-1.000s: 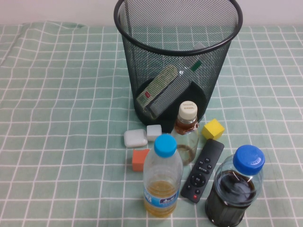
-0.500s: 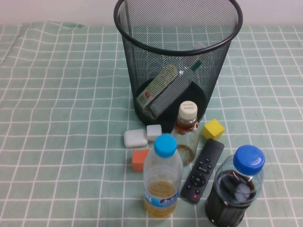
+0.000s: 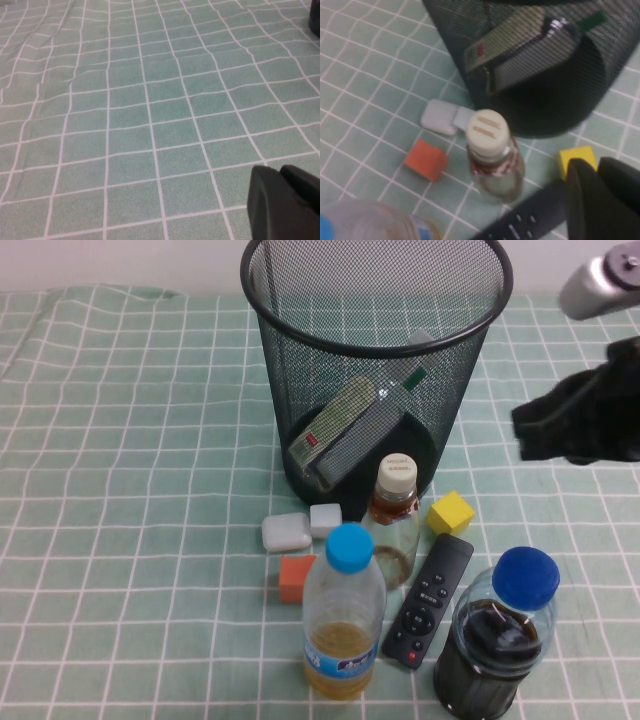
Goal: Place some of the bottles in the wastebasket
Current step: Pick up a bottle from the table with right arm
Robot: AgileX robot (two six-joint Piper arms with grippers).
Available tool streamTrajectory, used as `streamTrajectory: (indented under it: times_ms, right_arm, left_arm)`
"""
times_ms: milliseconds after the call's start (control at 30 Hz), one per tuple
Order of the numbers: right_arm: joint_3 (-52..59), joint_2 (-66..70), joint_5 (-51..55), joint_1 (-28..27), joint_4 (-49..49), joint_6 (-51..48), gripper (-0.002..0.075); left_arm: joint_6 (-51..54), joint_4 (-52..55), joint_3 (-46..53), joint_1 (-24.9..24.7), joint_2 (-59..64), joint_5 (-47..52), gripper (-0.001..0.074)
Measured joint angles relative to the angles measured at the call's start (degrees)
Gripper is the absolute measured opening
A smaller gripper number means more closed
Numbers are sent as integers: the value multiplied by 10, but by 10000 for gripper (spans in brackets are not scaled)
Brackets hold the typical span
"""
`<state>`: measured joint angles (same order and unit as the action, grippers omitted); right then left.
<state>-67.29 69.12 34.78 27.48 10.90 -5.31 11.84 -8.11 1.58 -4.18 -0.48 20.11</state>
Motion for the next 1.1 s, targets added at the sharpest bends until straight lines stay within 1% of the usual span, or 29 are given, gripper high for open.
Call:
streamTrajectory:
  times_ms: [67,233,267,300,500,600,833,1100]
  right_arm:
    - [0,12,-28,17,0,0,141]
    - [0,48,-38,48,25,1,416]
    - [0,53,-38,52,31,1,458]
    - [0,58,-40,57,33,1,483]
    - [1,93,-55,75,35,2,489]
    - [1,108,-76,80,38,23,489]
    - [1,126,-97,80,27,53,489]
    - [1,140,-104,80,4,64,489]
  left_arm:
    - [0,0,0,0,0,0,0]
    - [0,0,0,0,0,0,0]
    - [0,0,0,0,0,0,0]
    - [0,0,0,0,0,0,0]
    - [0,0,0,0,0,0,0]
    - [0,0,0,0,0,0,0]
    - [0,0,0,0,0,0,0]
    - [0,0,0,0,0,0,0]
